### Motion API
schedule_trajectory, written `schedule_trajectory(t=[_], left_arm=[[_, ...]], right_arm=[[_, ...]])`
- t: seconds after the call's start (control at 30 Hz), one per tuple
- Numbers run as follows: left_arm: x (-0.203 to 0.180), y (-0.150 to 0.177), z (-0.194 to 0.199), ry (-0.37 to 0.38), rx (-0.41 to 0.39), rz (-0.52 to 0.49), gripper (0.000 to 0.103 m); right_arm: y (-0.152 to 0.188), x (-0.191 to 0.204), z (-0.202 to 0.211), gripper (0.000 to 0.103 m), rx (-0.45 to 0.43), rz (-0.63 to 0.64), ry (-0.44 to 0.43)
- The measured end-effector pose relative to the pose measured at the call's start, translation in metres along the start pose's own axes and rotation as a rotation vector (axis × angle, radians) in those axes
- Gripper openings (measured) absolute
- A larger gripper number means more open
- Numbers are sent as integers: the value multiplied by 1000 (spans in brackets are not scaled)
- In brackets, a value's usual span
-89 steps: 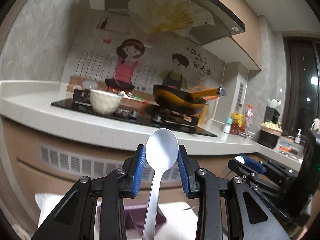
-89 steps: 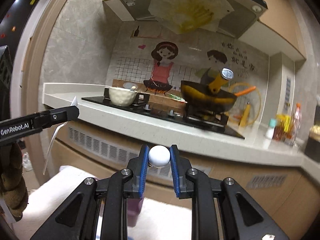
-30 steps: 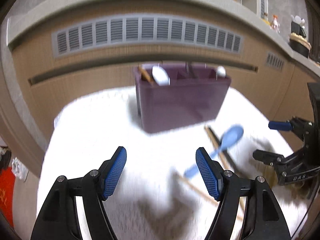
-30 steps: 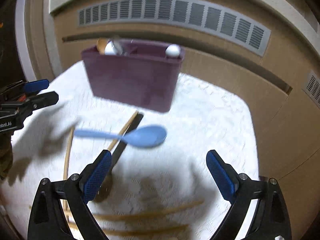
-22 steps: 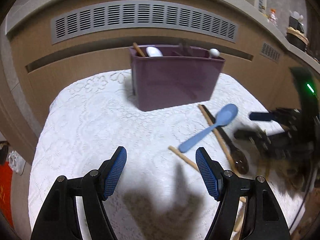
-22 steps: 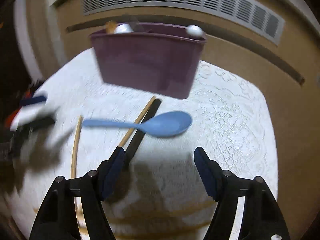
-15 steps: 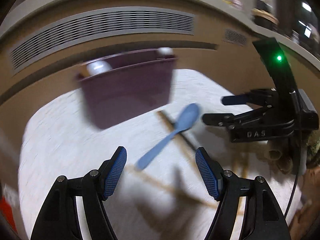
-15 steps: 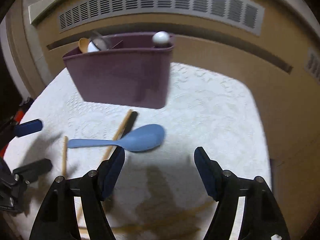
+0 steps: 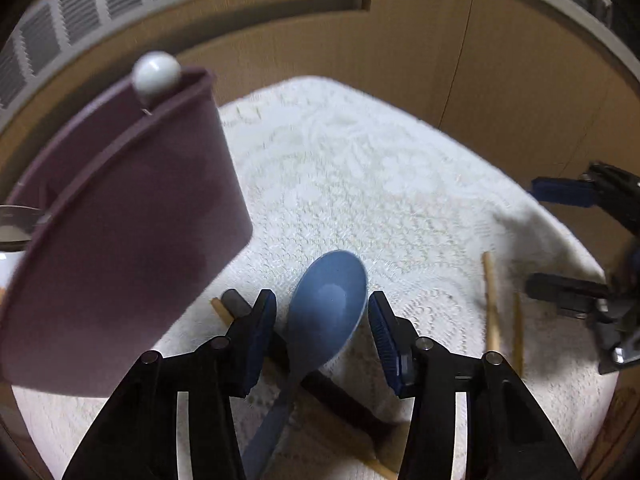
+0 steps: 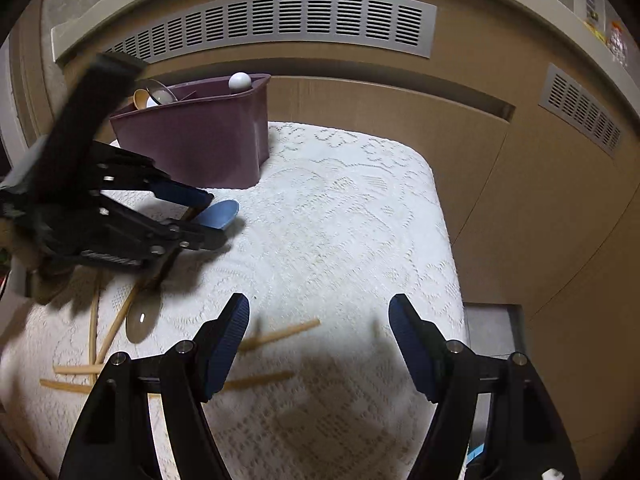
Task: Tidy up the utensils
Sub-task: 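Grasp the blue plastic spoon with the left tool, then lift the blue spoon with the left tool while the right tool grasps a wooden chopstick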
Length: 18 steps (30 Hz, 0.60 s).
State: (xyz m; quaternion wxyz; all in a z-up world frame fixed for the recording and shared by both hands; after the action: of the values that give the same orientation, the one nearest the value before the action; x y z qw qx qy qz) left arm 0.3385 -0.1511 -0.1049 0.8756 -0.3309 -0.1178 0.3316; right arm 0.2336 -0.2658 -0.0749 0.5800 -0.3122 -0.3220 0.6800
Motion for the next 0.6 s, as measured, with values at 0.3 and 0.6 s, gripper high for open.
schedule_trajectory(t=[0.3,0.6], left_arm=[[16,17,43,-91,-98,255,35],[55,79,146,-347,-305,456,33]], right_arm=[[-2,3,-4,70,-3,-24,-28],[-28,64,-37,20,66,19,-207]])
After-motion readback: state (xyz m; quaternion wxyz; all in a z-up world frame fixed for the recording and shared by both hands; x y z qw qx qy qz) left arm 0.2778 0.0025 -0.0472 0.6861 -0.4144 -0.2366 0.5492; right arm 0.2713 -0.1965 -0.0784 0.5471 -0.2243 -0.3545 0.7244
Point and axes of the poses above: each gripper's, at about its wrist camera, not at the fingertips, and z roughly against the way its jaws point, x to its left, y to its underside, the point moved 2 cm from there along -z, roughly the way its jaws point, and after that the axes turned 11 degrees about -x, right-handed, at the moved point
